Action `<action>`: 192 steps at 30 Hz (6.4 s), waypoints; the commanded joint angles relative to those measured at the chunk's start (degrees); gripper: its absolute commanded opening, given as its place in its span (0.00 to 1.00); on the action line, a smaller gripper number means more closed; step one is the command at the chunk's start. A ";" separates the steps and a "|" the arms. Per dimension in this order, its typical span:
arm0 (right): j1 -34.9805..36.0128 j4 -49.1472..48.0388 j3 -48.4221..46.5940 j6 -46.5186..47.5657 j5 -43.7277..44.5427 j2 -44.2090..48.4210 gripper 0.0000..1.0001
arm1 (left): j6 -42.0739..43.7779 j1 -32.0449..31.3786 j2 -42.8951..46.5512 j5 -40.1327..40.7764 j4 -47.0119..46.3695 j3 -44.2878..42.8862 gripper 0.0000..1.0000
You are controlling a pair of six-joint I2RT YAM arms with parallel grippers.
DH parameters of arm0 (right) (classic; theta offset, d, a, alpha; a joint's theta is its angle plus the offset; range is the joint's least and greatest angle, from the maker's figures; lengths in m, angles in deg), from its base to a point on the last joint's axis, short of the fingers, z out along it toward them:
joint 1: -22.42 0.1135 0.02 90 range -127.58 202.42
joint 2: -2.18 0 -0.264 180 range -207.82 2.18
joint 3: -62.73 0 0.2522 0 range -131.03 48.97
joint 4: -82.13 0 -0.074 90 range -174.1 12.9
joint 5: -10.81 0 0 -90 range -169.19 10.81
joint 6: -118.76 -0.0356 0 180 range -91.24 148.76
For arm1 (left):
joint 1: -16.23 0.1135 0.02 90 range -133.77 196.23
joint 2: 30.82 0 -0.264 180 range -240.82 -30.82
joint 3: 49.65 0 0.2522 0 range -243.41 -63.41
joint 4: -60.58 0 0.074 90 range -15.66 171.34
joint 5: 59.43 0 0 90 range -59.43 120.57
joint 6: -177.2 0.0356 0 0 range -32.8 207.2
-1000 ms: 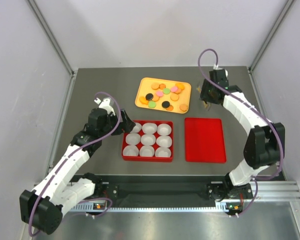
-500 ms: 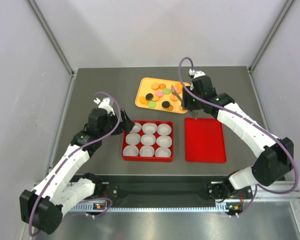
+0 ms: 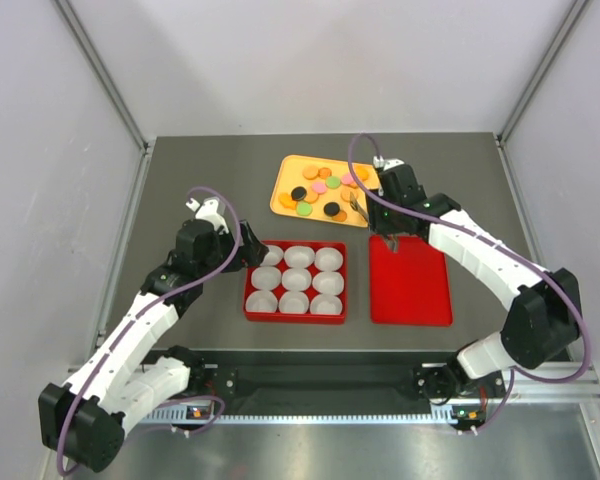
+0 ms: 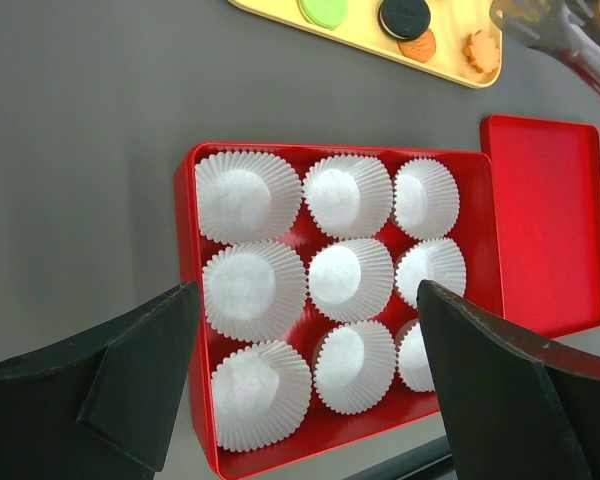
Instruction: Pack the cookies
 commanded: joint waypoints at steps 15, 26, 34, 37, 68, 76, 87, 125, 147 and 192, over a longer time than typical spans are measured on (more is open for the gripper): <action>0.39 -2.64 0.88 1.88 2.19 -4.41 0.47 | 0.82 -0.41 0.20 -0.38 -2.52 0.28 0.94; -0.66 -3.61 1.23 1.88 3.42 -5.20 0.47 | 0.82 -0.41 -0.68 -0.73 -2.61 0.11 0.94; -1.72 -3.78 1.23 2.14 1.49 -6.34 0.47 | 0.82 -0.33 -0.77 -0.65 -2.70 0.02 0.94; -2.07 -3.78 1.40 2.14 1.31 -6.17 0.47 | 0.82 -0.41 -0.85 -0.65 -2.61 0.02 0.94; -3.83 -3.96 2.99 0.91 -3.52 -5.73 0.38 | 0.91 -0.41 -1.03 -0.91 -2.43 -0.42 0.94; -3.92 -2.73 0.18 0.74 -4.84 -4.94 0.29 | 0.91 -0.41 -1.12 -0.82 -2.26 -1.47 0.94; -3.92 -0.62 -6.06 0.39 -4.49 -3.62 0.29 | 1.26 -0.41 -1.47 0.14 -1.29 -3.14 0.94; 28.69 -4.48 -13.10 -4.71 -4.31 -11.35 0.27 | 4.42 2.75 -1.56 20.98 11.36 -14.92 0.98; 28.87 -4.57 -13.62 -4.36 -2.47 -12.85 0.45 | 5.39 3.28 1.08 17.63 9.96 -11.85 0.98; 8.56 0.35 -17.32 1.79 7.55 -16.36 0.46 | 5.83 3.98 2.49 14.56 9.08 -9.56 0.98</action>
